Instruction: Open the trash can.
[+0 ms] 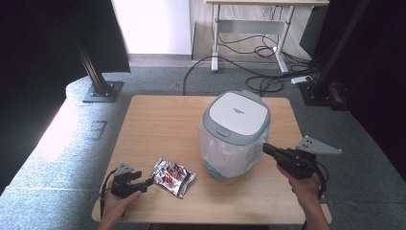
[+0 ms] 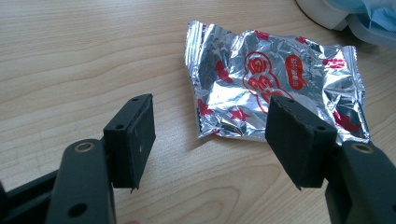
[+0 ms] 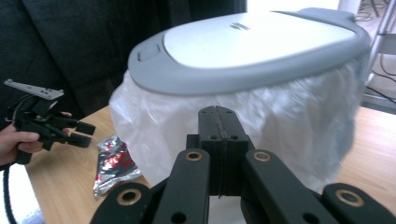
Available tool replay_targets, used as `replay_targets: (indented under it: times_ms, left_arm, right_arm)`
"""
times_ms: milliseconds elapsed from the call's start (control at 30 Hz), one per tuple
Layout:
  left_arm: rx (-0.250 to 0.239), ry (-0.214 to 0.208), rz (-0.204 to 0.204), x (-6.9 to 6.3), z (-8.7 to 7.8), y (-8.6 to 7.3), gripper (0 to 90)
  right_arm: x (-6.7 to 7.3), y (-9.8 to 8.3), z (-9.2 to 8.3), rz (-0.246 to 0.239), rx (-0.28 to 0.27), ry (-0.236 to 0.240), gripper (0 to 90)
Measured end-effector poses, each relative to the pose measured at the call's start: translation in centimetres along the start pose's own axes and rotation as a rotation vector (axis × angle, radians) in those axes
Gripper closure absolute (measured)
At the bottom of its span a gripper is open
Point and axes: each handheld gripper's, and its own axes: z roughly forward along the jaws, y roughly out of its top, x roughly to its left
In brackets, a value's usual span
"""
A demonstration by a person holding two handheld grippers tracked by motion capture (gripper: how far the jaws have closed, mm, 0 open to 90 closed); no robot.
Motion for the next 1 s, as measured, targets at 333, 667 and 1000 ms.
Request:
replay_targets:
  times_ms: [333, 667, 1000]
  left_arm:
    - [0.012, -0.003, 0.003, 0.0, 0.2, -0.1, 33.6]
    - [0.017, -0.023, 0.023, -0.2, 0.3, 0.0, 33.5]
    - [0.019, -0.033, 0.028, -0.3, 0.3, 0.0, 34.0]
  right_arm:
    - [1.3, 2.0, 1.7, -0.027, -0.002, 0.053, 89.7]
    - [2.0, 3.2, 3.7, -0.028, 0.019, 0.081, 89.8]
    - [2.1, 3.9, 5.0, -0.018, 0.015, 0.110, 89.7]
